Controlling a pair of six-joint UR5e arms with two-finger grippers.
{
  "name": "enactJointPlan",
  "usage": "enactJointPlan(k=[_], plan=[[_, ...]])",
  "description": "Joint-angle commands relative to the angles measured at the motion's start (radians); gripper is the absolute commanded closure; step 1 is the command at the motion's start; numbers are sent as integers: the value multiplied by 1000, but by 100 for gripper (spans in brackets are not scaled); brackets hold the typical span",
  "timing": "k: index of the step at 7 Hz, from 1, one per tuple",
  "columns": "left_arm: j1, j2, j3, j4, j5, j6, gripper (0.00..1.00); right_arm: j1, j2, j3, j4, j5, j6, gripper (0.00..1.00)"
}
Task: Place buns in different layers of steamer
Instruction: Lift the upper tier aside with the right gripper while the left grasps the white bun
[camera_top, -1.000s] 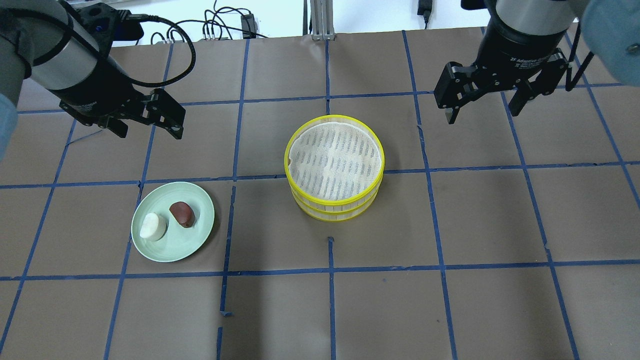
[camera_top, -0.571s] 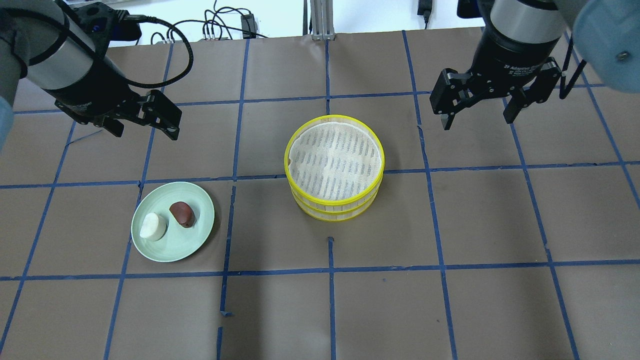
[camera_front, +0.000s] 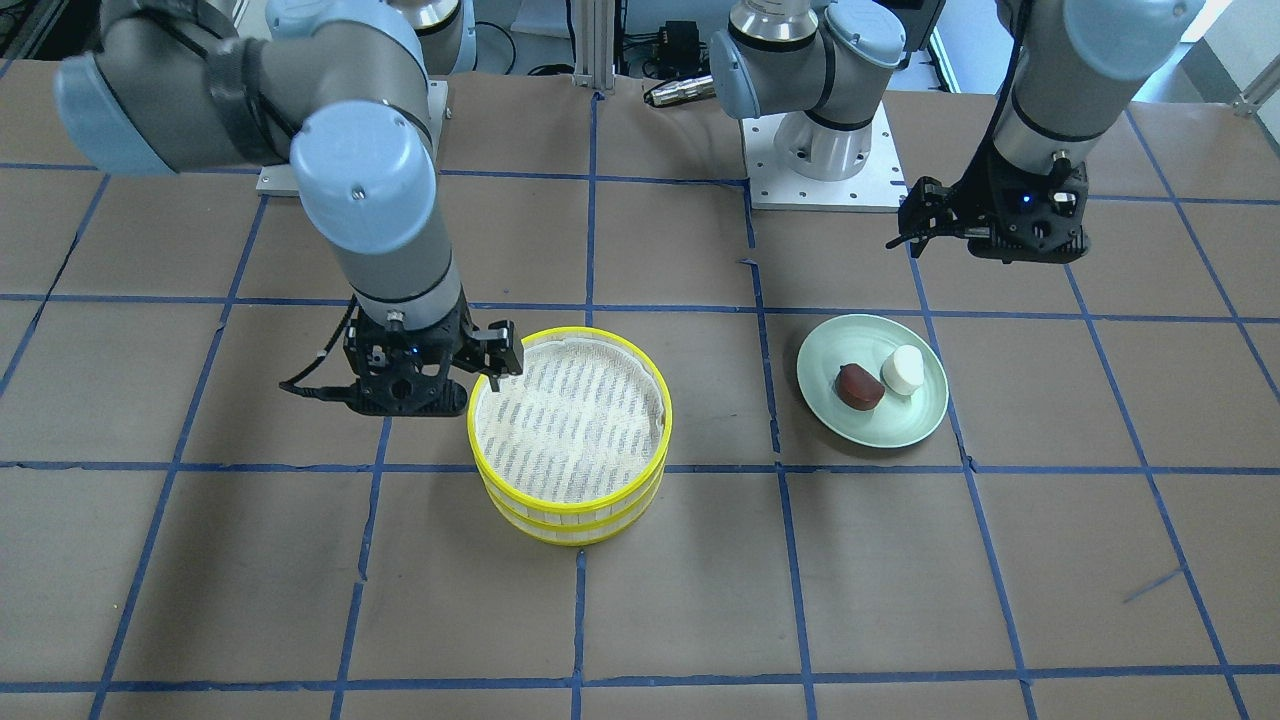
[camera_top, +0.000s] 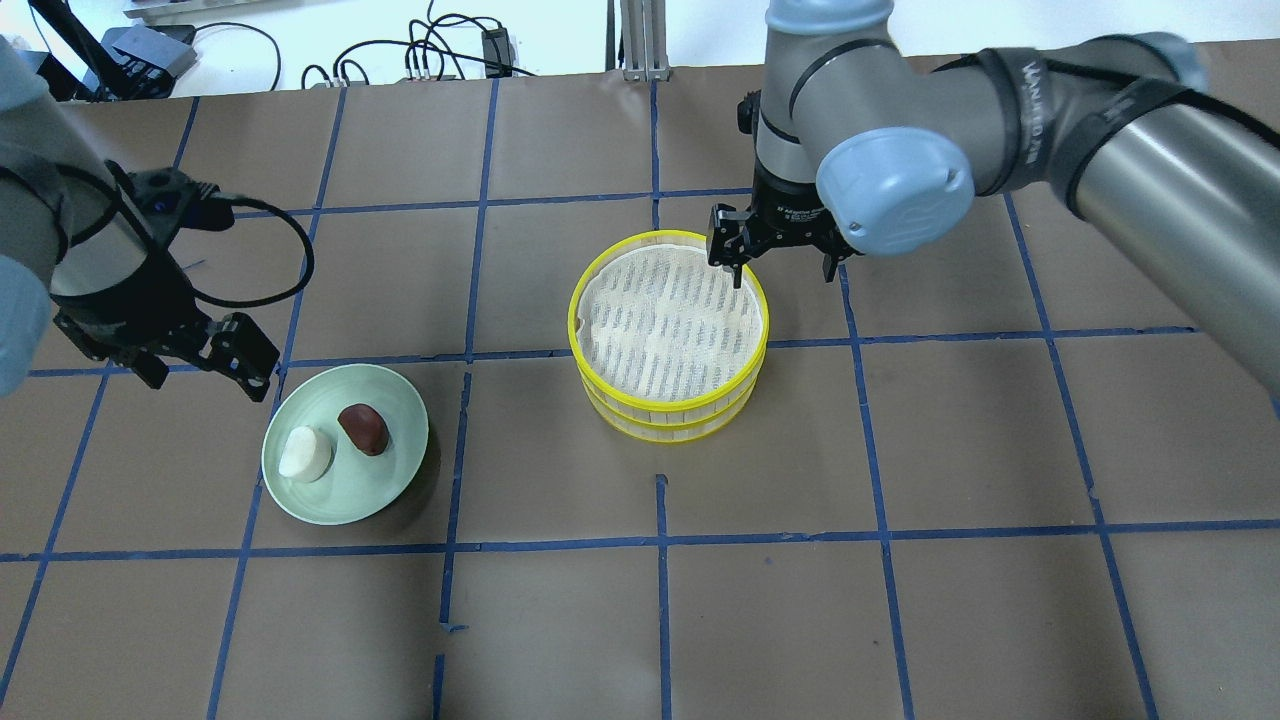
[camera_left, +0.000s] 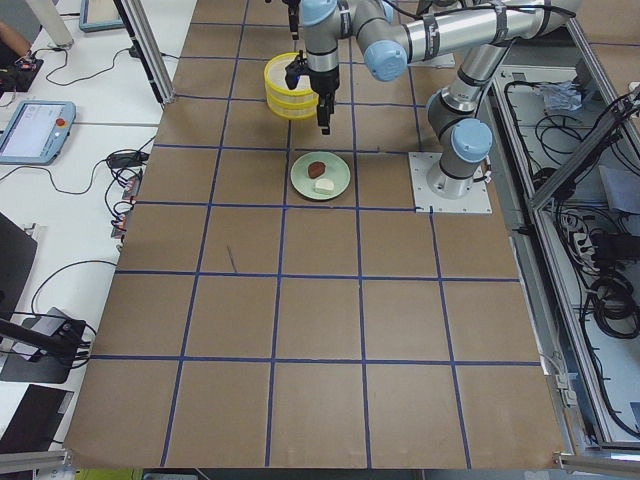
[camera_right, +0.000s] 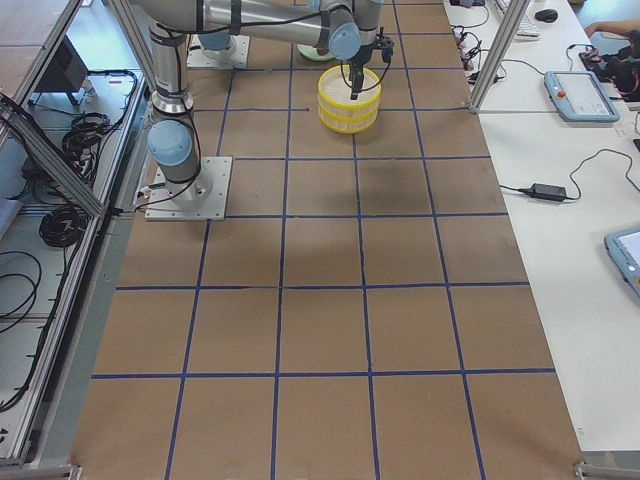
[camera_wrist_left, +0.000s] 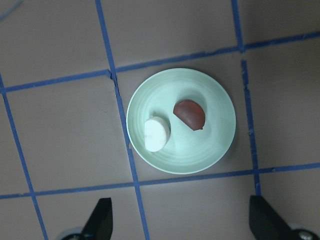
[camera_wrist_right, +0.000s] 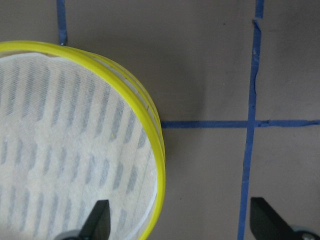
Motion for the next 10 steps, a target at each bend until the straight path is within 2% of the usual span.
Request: enactJointPlan(k=[1,2,3,7,8,9,10], plan=[[69,-93,-95,108,14,14,2,5,45,99,-166,-16,9,12],[86,-171,-94,155,12,14,2,5,48,130,-201,-4,22,77],[87,-232,-98,204,11,14,2,5,36,132,-197,-5,43,94],[73,-351,-101,264,0,11,5,3,19,120,-188,-16,46,96],[70,-360,-104,275,0,11,11,-16,-25,105,-143,-4,40,95],[68,-360,-126,278,1,11,22,-88,-91,22,10,1,-7,95],[70,-359,-147,295,7,9,50,-203,-136,-56,150,5,-140,95]])
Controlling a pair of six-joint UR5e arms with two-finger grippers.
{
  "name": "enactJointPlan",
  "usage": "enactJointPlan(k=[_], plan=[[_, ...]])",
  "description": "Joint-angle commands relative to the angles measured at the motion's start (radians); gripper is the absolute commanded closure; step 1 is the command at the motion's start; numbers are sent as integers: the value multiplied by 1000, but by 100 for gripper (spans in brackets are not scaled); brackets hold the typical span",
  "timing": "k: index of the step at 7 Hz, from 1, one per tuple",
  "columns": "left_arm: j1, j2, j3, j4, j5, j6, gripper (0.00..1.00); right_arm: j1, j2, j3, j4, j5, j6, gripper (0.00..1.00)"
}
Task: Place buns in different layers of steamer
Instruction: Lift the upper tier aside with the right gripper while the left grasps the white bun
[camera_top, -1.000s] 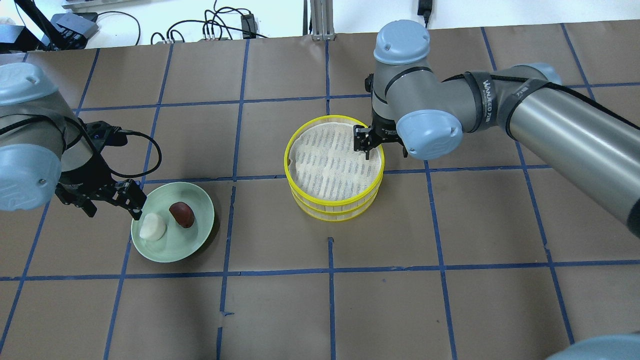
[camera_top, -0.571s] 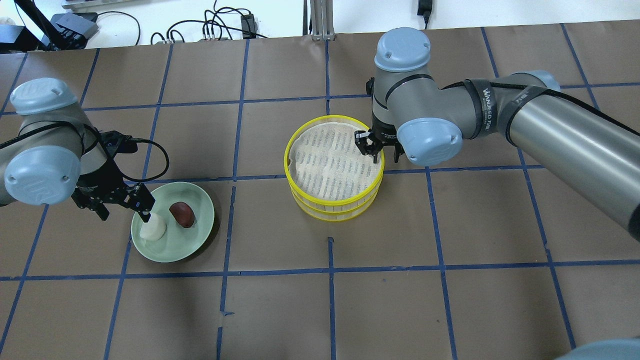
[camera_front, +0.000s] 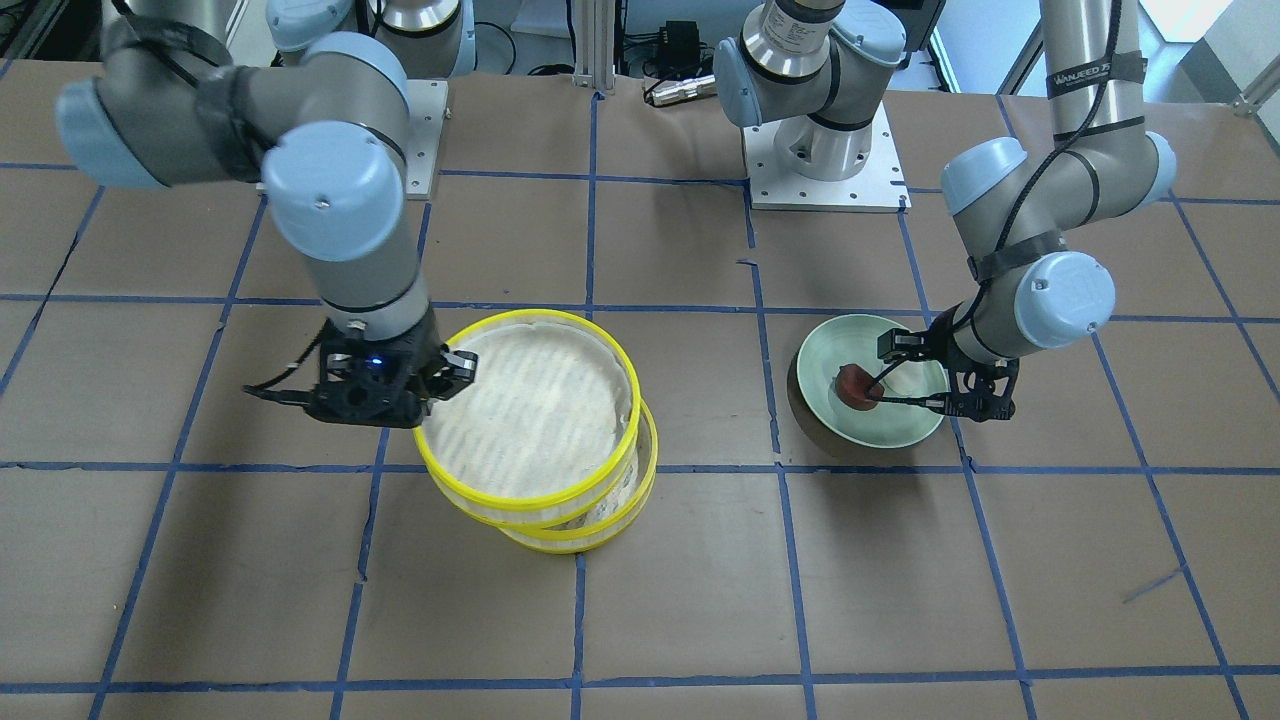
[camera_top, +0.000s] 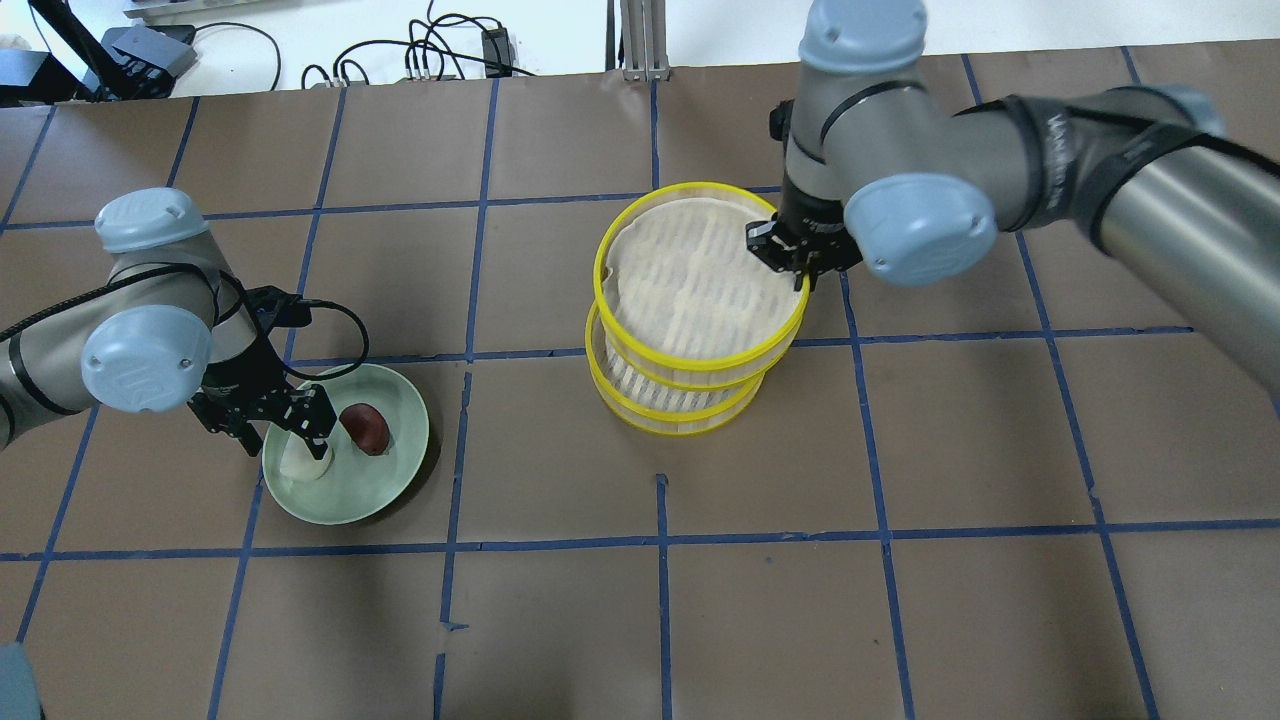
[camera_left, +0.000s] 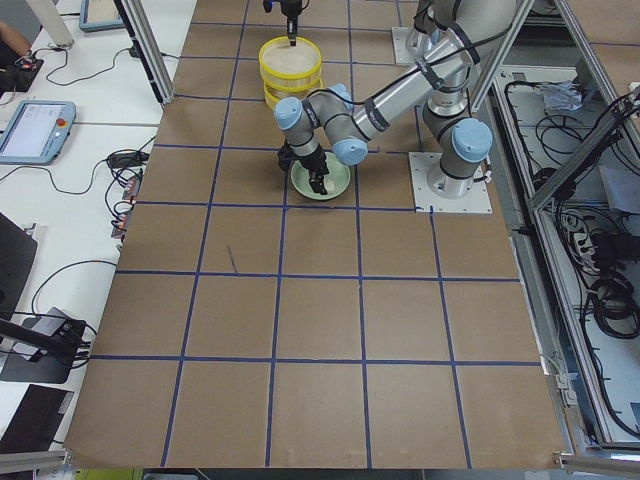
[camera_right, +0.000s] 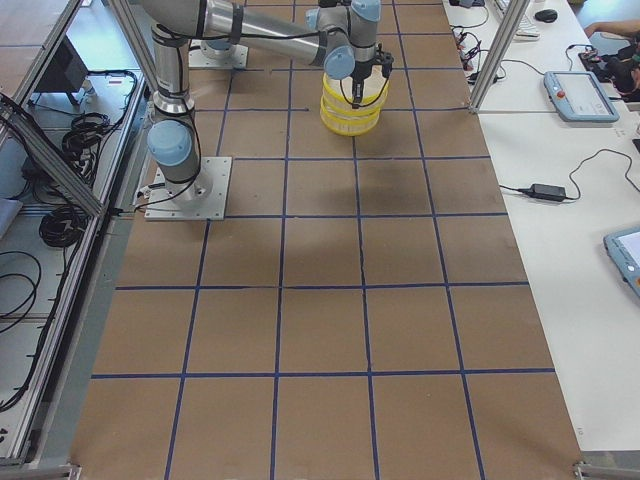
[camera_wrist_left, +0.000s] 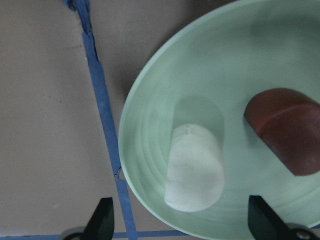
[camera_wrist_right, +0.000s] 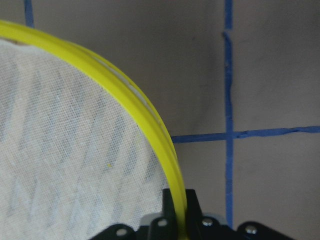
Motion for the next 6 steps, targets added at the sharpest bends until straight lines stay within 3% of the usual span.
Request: enactJointPlan(k=[1,2,3,5,6], plan=[[0,2,-24,16,4,-4,76,-228,-79,-130,279,5,-201,95],[0,2,-26,16,-1,-9,94,-296,-111,-168,320,-5,-299,94],[-5,-1,-24,28,-15,-10,99,-296,-170,-208,442,-23,-323,94],[-58,107,53,56,-84,-41,100,-316,-189,-273,451,-34,-329,93],[-143,180,125,39,-90,-50,100,-325,-188,-269,457,-52,-331,93]])
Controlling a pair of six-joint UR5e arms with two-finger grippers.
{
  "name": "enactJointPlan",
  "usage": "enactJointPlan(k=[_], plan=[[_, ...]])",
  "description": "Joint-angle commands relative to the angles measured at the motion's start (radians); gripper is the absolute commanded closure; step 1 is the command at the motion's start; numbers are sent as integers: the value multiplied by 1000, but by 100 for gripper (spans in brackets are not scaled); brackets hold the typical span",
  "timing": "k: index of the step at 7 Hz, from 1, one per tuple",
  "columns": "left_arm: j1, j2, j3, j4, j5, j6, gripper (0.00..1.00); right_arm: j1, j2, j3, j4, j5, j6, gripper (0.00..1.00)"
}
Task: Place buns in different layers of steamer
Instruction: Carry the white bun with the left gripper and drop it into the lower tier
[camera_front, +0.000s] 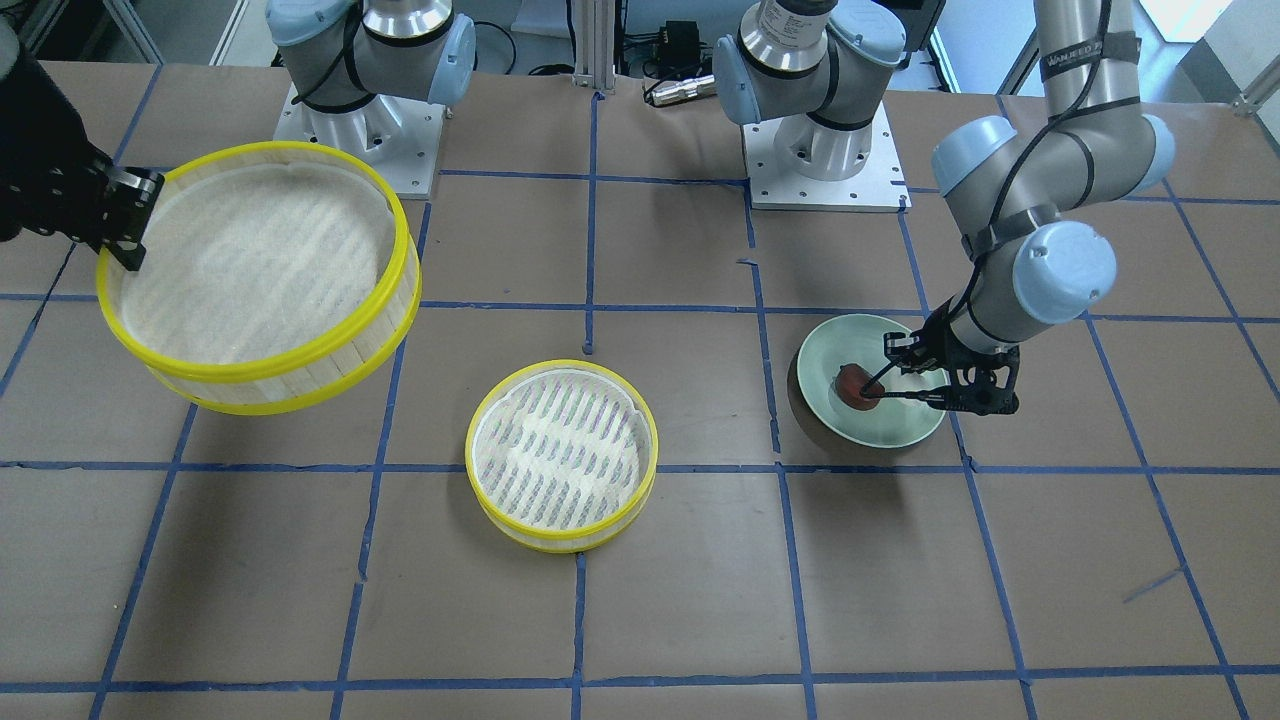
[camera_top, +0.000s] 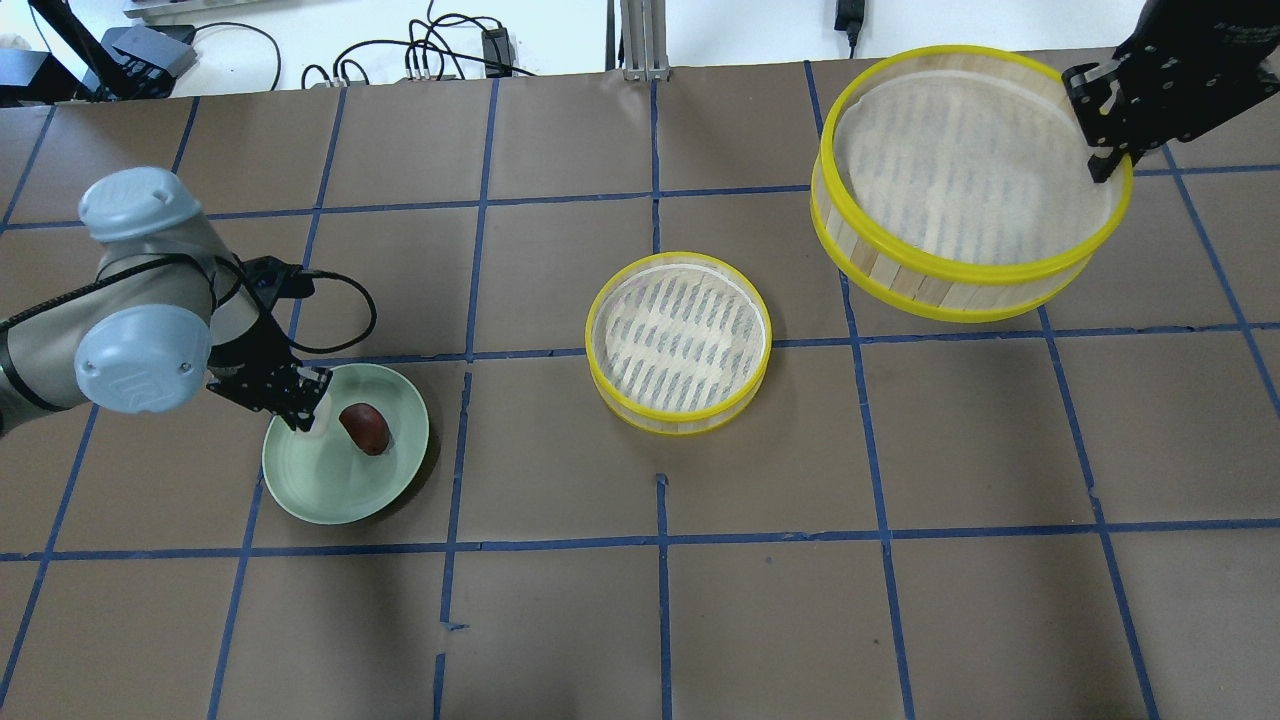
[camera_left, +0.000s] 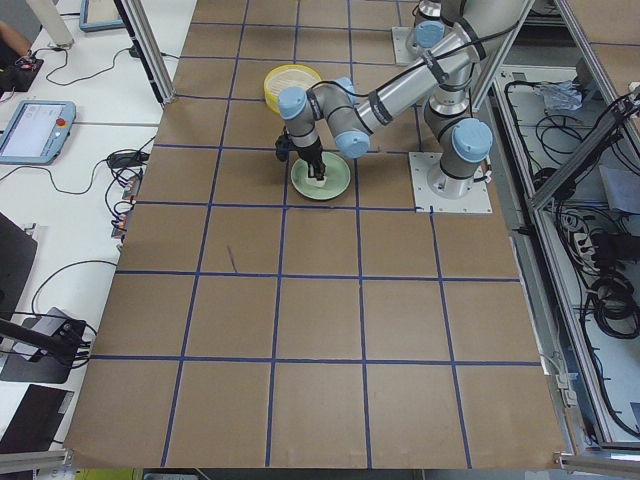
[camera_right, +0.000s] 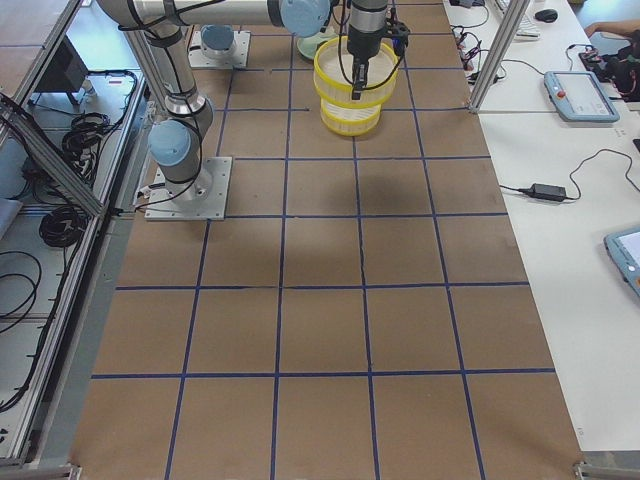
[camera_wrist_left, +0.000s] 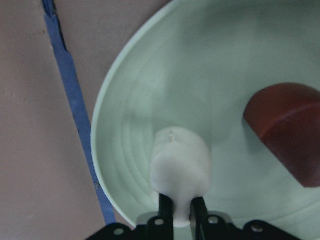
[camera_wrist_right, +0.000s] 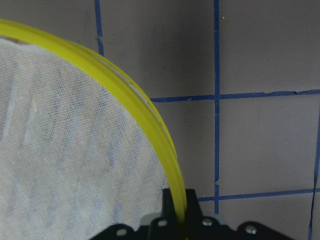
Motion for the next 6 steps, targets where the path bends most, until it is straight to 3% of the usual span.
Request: enactJointPlan(k=[1,3,6], plan=[[-173,96,136,-40,-28,-85,100,-15,-1,13,5,-21,-6,93],[-344,32,196,-10,-177,-390,100,-20,-19,29,23,-49,-13,93],[-566,-169,203,276,-179,-734,100,-23,-24,38,25,-63,-13,92]])
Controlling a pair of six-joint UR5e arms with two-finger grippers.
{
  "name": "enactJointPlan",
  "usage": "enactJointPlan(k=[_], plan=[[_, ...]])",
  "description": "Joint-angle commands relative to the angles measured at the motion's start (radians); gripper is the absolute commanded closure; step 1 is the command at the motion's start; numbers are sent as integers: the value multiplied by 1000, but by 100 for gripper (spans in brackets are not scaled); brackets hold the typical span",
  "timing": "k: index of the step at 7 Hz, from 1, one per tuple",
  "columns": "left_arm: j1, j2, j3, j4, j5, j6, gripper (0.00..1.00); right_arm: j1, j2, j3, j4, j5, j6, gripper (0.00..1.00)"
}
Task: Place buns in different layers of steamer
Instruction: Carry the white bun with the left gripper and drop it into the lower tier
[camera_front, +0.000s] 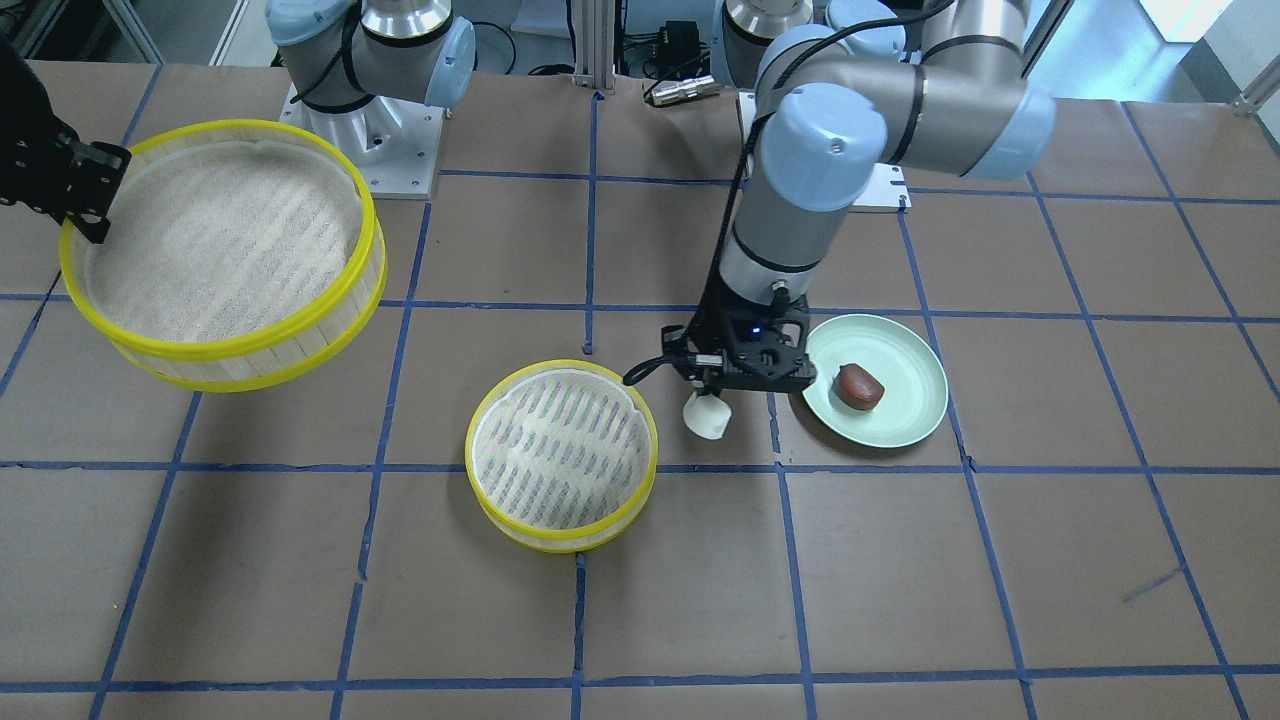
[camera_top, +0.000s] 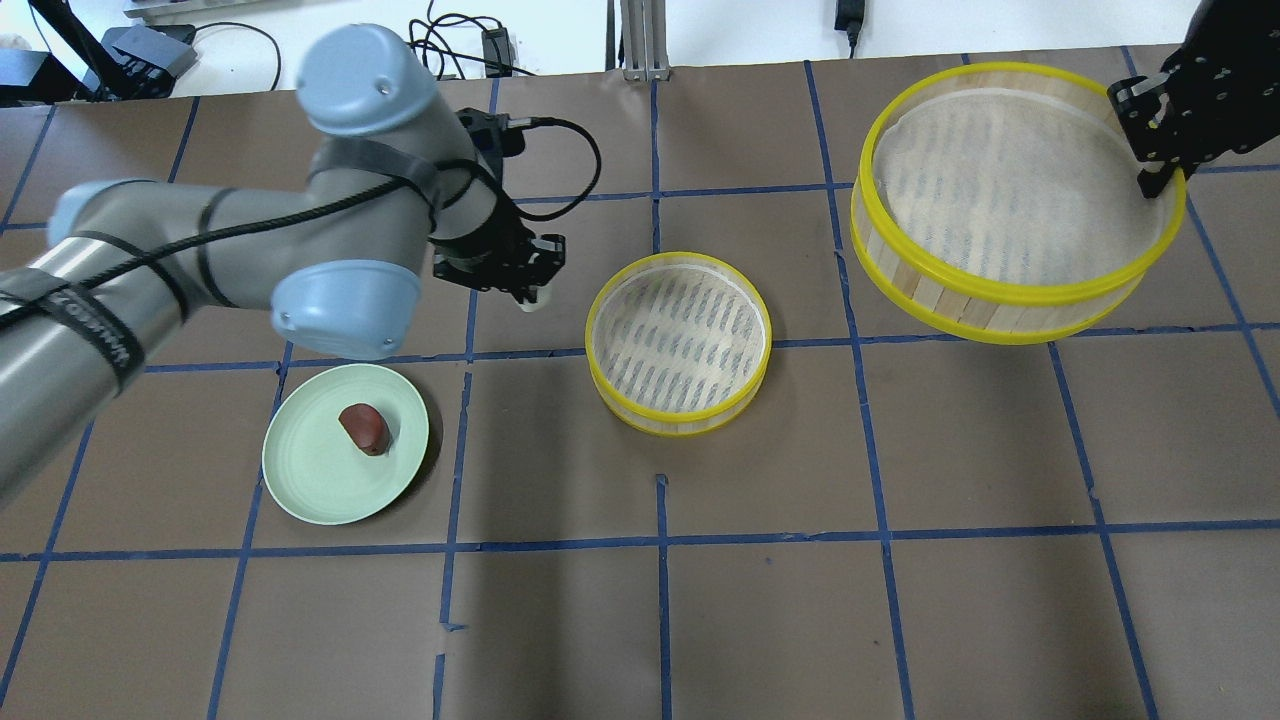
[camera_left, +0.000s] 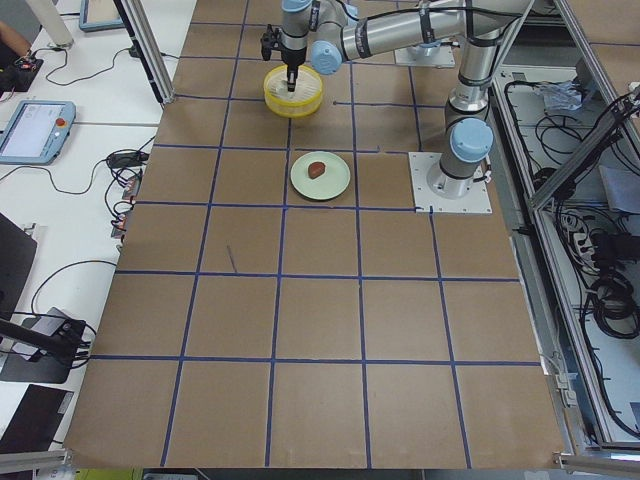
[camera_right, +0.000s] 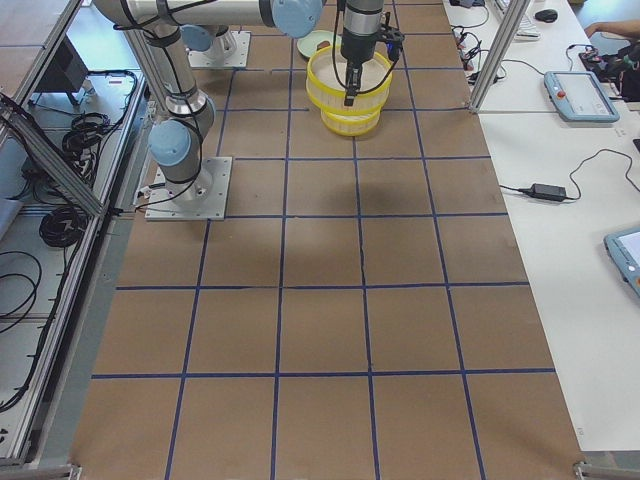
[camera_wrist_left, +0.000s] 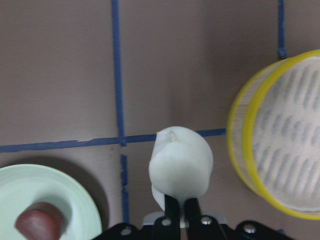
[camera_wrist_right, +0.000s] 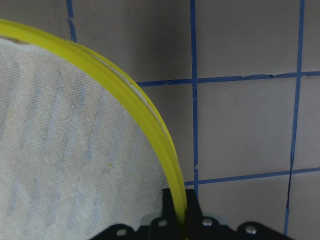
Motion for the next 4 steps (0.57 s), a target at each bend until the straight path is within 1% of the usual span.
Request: enactJointPlan(k=[1,2,3,4], plan=[[-115,-141,5,201,-7,-222,99,-1,-3,8,1,-3,0,92],[-137,-152,8,200,-11,-291,35,-1,-3,9,1,-1,0,92],[-137,-152,10,206,-10,-295,11,1,-5,10,2,2,0,92],[-137,-146,13,206,-7,-282,8,2,-5,15,1,1,0,92]])
